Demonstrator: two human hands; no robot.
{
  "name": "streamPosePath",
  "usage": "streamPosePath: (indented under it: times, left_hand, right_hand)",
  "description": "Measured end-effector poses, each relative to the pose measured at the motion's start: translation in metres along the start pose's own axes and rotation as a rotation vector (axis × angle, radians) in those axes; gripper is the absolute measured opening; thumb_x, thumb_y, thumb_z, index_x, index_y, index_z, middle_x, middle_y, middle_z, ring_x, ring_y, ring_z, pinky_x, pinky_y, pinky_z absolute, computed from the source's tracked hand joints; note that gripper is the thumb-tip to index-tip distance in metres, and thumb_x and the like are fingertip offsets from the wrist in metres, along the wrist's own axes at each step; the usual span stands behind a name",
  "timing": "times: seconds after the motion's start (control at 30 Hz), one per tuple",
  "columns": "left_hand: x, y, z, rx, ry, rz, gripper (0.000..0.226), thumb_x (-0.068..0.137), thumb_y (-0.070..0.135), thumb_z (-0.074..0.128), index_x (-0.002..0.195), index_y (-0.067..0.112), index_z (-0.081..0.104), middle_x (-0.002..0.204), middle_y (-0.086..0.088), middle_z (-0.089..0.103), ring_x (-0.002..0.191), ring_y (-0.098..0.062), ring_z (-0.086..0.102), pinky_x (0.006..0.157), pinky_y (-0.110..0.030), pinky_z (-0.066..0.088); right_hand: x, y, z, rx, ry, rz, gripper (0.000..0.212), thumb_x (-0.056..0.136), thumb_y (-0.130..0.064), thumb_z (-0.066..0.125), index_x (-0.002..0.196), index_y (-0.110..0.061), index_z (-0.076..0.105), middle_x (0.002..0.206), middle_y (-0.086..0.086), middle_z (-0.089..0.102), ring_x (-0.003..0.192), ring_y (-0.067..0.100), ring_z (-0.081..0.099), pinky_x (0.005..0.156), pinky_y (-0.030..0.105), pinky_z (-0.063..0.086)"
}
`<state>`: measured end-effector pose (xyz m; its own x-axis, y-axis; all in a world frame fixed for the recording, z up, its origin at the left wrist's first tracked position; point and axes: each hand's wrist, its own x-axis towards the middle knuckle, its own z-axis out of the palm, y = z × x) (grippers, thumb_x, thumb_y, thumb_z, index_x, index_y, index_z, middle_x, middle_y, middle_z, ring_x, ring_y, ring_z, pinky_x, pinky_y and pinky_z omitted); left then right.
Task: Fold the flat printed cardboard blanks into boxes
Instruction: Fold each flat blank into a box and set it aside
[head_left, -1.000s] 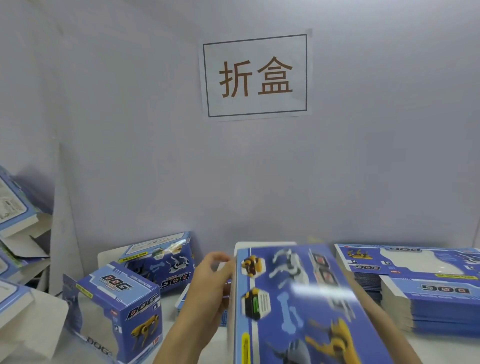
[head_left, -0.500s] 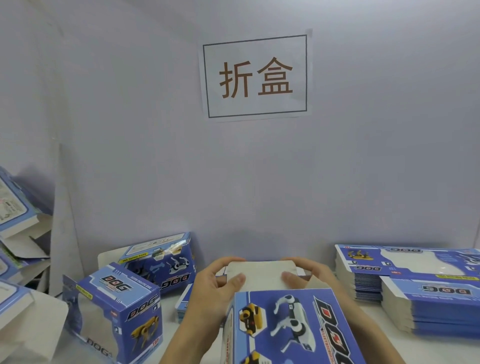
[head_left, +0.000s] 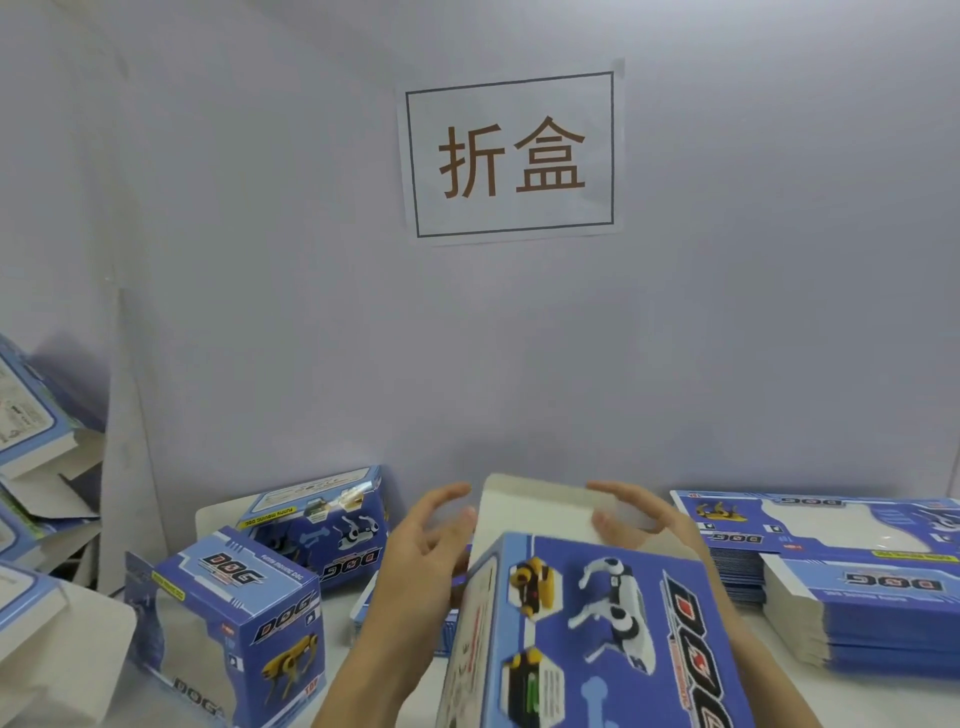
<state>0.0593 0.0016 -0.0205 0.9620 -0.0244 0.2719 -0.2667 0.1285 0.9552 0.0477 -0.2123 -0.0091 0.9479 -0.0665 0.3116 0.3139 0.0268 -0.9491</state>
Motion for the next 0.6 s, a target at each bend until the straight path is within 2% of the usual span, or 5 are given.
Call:
streamPosePath:
  times: [0.17, 0.27, 0.33, 0.43, 0.6]
  left_hand:
    - [-0.008, 0.033, -0.002, 0.116, -0.281, 0.012, 0.063, 0.072, 0.087, 0.051, 0.118, 0.045, 0.064, 0.113, 0.014, 0.072, 0.101, -0.017, 0.072, 0.077, -0.031, 0.058]
    - [-0.016, 0.047, 0.005, 0.179, -0.450, -0.007, 0.077, 0.060, 0.083, 0.067, 0.130, 0.055, 0.050, 0.117, 0.025, 0.067, 0.110, -0.009, 0.068, 0.088, -0.033, 0.057]
    - [-0.022, 0.051, 0.008, 0.235, -0.487, 0.106, 0.059, 0.075, 0.068, 0.070, 0.128, 0.061, 0.045, 0.108, 0.039, 0.064, 0.103, 0.004, 0.067, 0.076, -0.018, 0.056]
    - [-0.027, 0.057, 0.004, 0.168, -0.373, 0.251, 0.039, 0.080, 0.055, 0.068, 0.116, 0.060, 0.055, 0.107, 0.030, 0.069, 0.096, 0.003, 0.069, 0.069, -0.012, 0.055]
    - [-0.018, 0.055, -0.004, 0.045, -0.087, 0.409, 0.053, 0.077, 0.062, 0.064, 0.127, 0.054, 0.049, 0.112, 0.015, 0.068, 0.099, -0.011, 0.068, 0.083, -0.046, 0.058]
  right_hand:
    - [-0.003, -0.018, -0.015, 0.119, 0.262, -0.064, 0.010, 0.093, -0.020, 0.066, 0.101, -0.026, 0.064, 0.054, -0.004, 0.069, 0.040, 0.012, 0.063, 0.035, 0.020, 0.046]
    - [-0.009, -0.032, -0.012, 0.167, 0.303, -0.107, 0.008, 0.092, -0.027, 0.066, 0.099, -0.030, 0.064, 0.055, -0.001, 0.069, 0.039, 0.011, 0.062, 0.034, 0.018, 0.044]
    - [-0.010, -0.038, -0.010, 0.194, 0.292, -0.127, 0.006, 0.092, -0.030, 0.065, 0.098, -0.032, 0.065, 0.058, -0.003, 0.071, 0.041, 0.011, 0.064, 0.034, 0.018, 0.045]
    - [-0.010, -0.045, -0.003, 0.271, 0.171, -0.125, 0.020, 0.097, -0.033, 0.057, 0.113, -0.028, 0.067, 0.075, -0.001, 0.076, 0.057, 0.013, 0.071, 0.044, 0.022, 0.053]
    - [-0.011, -0.063, 0.013, 0.324, -0.216, -0.214, 0.057, 0.078, -0.058, 0.068, 0.131, -0.038, 0.059, 0.122, 0.001, 0.071, 0.112, 0.025, 0.068, 0.095, 0.053, 0.054]
